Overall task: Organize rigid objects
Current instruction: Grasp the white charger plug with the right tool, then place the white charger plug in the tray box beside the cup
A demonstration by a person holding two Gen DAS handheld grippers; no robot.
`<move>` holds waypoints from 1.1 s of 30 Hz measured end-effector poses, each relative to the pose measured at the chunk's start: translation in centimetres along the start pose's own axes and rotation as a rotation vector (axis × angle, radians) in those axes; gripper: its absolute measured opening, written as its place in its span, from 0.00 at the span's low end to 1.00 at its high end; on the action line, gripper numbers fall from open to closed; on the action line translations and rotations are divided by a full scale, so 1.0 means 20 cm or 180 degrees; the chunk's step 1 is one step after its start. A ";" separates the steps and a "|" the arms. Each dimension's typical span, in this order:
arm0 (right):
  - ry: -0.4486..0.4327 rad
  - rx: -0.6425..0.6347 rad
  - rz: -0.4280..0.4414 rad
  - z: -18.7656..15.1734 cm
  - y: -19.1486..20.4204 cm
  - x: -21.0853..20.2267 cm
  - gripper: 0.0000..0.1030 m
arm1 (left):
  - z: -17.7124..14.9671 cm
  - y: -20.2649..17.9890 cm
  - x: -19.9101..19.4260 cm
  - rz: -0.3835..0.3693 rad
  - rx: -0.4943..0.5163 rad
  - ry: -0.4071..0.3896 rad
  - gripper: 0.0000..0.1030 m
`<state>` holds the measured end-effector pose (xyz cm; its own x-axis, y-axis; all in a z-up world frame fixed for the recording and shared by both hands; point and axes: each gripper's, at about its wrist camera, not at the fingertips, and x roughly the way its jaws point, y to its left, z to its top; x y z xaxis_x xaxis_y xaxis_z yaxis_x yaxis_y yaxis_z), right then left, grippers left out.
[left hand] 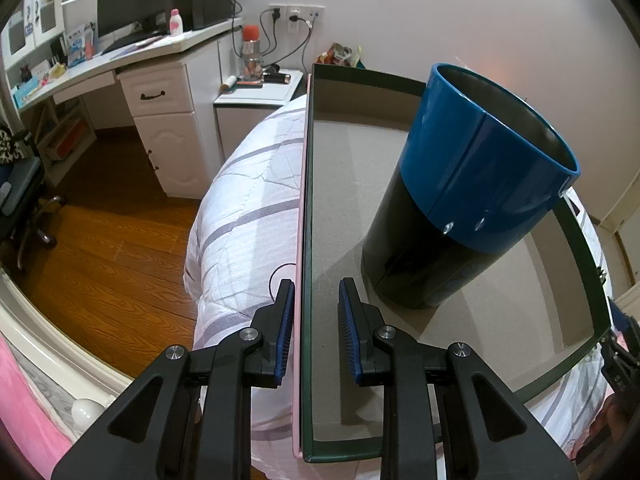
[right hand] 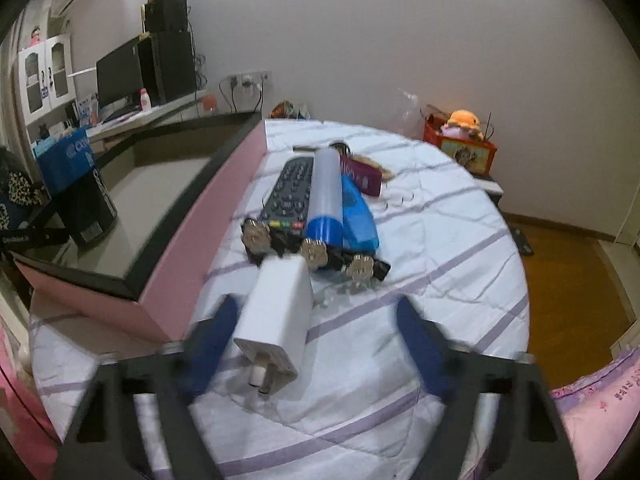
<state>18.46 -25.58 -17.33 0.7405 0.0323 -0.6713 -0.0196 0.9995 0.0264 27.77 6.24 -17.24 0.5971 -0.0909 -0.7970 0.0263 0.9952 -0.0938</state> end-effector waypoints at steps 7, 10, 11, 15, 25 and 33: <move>0.0111 -0.0084 0.0109 -0.02 0.02 0.02 0.23 | 0.00 0.00 0.00 0.0002 0.0004 -0.0005 0.22; 0.0123 -0.0108 0.0148 -0.01 0.02 0.01 0.23 | 0.00 0.00 0.00 0.0000 0.0006 -0.0005 0.22; 0.0110 -0.0104 0.0151 -0.01 0.01 -0.01 0.23 | 0.00 -0.01 0.00 0.0001 0.0003 -0.0005 0.22; 0.0036 -0.0102 0.0131 0.01 0.01 -0.06 0.23 | 0.00 -0.01 0.00 0.0004 0.0010 -0.0006 0.22; -0.0377 -0.0221 0.0131 0.20 0.09 -0.26 0.23 | 0.00 -0.01 0.00 0.0006 0.0012 -0.0007 0.22; -0.0458 -0.0550 0.0484 0.36 0.39 -0.21 0.23 | 0.01 -0.01 -0.01 -0.0016 0.0017 -0.0001 0.22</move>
<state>19.91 -17.94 -8.95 0.8079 0.1932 -0.5568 -0.2431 0.9699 -0.0162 27.79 6.04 -17.06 0.5972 -0.0958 -0.7964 0.0337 0.9950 -0.0945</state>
